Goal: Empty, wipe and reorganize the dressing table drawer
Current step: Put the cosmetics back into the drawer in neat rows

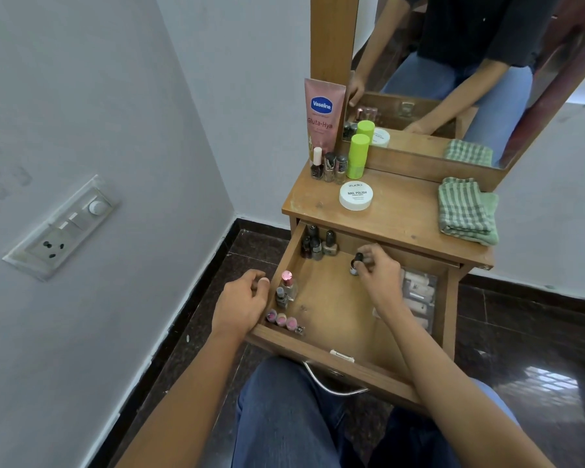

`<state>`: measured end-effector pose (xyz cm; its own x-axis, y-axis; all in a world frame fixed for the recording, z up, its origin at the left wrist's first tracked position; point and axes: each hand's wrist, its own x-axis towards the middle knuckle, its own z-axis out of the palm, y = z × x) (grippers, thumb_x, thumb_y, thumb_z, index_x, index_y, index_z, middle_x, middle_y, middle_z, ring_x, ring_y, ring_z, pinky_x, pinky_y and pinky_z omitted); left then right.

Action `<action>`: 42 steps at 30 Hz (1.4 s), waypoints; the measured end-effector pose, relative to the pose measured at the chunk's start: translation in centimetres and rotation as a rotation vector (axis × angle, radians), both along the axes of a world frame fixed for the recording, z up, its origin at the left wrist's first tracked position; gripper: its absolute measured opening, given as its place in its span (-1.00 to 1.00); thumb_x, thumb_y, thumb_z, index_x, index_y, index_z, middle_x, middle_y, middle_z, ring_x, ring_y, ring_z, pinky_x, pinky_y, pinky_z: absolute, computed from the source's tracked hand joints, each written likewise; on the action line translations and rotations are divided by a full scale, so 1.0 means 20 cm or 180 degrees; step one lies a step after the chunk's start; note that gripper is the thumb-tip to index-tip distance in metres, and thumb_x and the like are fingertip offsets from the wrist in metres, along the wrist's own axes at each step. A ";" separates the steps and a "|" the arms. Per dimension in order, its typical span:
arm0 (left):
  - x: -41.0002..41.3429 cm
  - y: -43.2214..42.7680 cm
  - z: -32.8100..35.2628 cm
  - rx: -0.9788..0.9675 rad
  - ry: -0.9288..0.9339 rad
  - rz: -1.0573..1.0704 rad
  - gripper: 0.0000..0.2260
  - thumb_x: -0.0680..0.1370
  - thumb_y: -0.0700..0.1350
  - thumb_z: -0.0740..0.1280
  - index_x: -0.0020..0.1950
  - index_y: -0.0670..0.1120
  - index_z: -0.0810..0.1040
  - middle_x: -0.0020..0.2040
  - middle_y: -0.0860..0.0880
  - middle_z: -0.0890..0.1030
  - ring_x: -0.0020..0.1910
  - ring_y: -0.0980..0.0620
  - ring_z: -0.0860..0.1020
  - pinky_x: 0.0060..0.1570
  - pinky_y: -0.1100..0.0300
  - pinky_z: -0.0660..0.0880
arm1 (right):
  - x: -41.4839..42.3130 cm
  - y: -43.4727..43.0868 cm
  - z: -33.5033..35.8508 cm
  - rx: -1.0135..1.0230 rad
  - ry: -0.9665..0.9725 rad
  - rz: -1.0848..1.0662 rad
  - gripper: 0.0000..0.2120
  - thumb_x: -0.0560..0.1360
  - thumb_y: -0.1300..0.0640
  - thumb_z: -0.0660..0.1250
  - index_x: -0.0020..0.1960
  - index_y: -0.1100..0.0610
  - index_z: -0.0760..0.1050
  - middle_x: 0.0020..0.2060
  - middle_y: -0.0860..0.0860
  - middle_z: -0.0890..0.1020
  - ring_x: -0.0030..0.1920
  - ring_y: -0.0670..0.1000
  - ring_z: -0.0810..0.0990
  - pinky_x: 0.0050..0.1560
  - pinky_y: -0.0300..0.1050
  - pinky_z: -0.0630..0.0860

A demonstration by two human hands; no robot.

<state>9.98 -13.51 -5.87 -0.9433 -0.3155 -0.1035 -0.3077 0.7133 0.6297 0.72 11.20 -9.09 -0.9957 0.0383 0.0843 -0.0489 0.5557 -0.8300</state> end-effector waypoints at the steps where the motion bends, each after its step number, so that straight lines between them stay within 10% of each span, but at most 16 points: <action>1: 0.00 0.00 0.00 0.0000 0.0000 0.0000 -0.74 0.63 0.04 0.19 0.24 0.01 0.54 -0.11 0.06 0.63 -0.12 0.11 0.58 0.00 0.04 0.56 | 0.00 0.01 -0.02 0.0012 -0.0063 0.0017 -0.76 0.45 0.34 0.38 0.10 0.18 0.54 -0.08 0.04 0.62 -0.06 -0.03 0.55 0.06 -0.10 0.52; 42: 0.00 0.01 0.01 0.0041 -0.0017 0.0010 -0.74 0.63 0.03 0.18 0.24 0.00 0.54 -0.17 0.07 0.60 -0.16 0.08 0.58 -0.02 0.03 0.56 | -0.05 -0.04 -0.18 0.0176 -0.0307 -0.0545 -0.61 0.39 0.34 0.41 0.19 0.22 0.45 0.04 0.16 0.57 0.04 0.14 0.56 0.09 0.10 0.54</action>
<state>10.05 -13.39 -5.65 -0.9417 -0.3172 -0.1125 -0.3133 0.7042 0.6371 -0.26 10.47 -12.63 -0.9786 0.2058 -0.0043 0.1284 0.5939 -0.7942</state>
